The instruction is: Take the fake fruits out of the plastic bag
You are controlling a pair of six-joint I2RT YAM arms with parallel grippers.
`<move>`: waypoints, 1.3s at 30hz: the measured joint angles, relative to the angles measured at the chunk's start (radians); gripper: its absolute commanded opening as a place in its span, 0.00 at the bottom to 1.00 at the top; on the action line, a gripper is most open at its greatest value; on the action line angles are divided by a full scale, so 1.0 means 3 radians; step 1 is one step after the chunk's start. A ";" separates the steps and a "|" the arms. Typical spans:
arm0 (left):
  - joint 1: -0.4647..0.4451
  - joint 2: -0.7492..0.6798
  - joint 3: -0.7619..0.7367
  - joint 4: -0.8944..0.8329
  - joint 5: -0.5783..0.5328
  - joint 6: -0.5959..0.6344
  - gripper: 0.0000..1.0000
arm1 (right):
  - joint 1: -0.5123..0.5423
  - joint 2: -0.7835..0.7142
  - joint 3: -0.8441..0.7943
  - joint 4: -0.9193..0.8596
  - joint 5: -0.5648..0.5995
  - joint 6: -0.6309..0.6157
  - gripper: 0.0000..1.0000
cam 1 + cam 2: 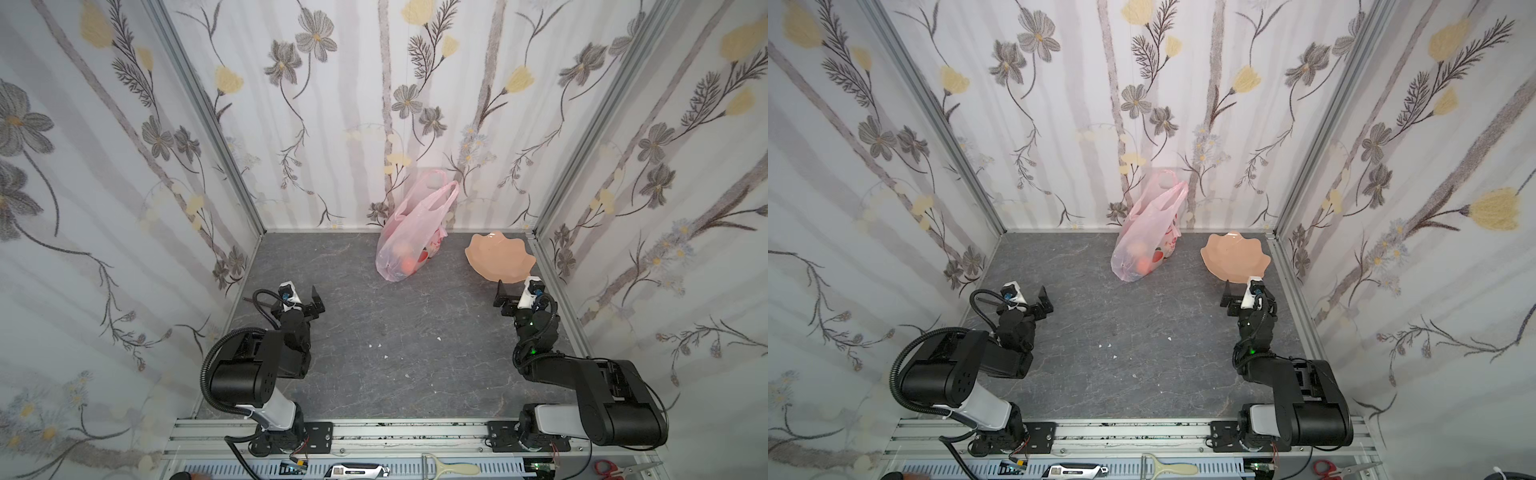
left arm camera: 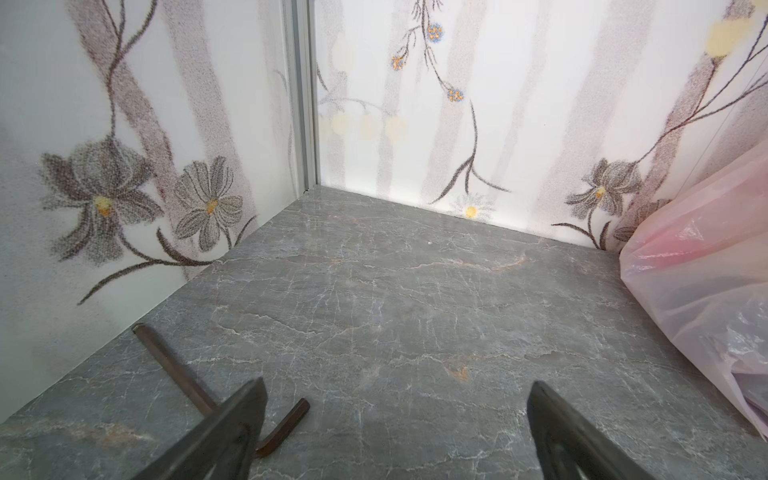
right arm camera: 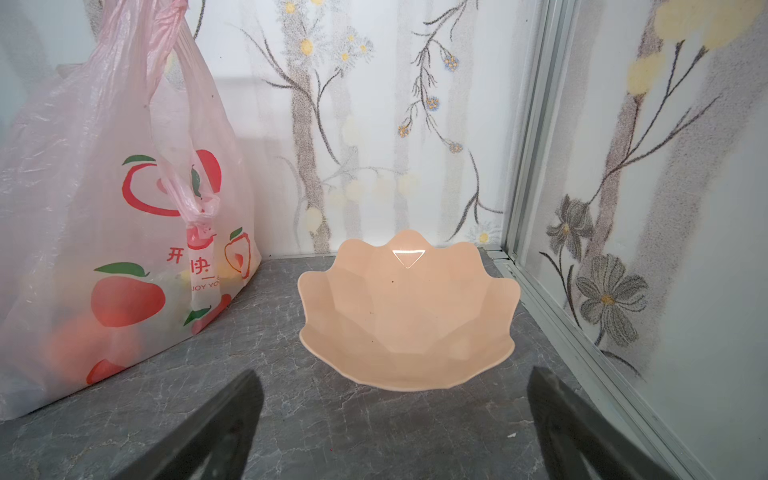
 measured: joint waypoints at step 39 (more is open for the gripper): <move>-0.0215 -0.1366 -0.0245 -0.0343 0.0104 0.0089 1.00 | 0.0291 -0.0994 -0.0215 -0.0319 0.0142 -0.0112 1.00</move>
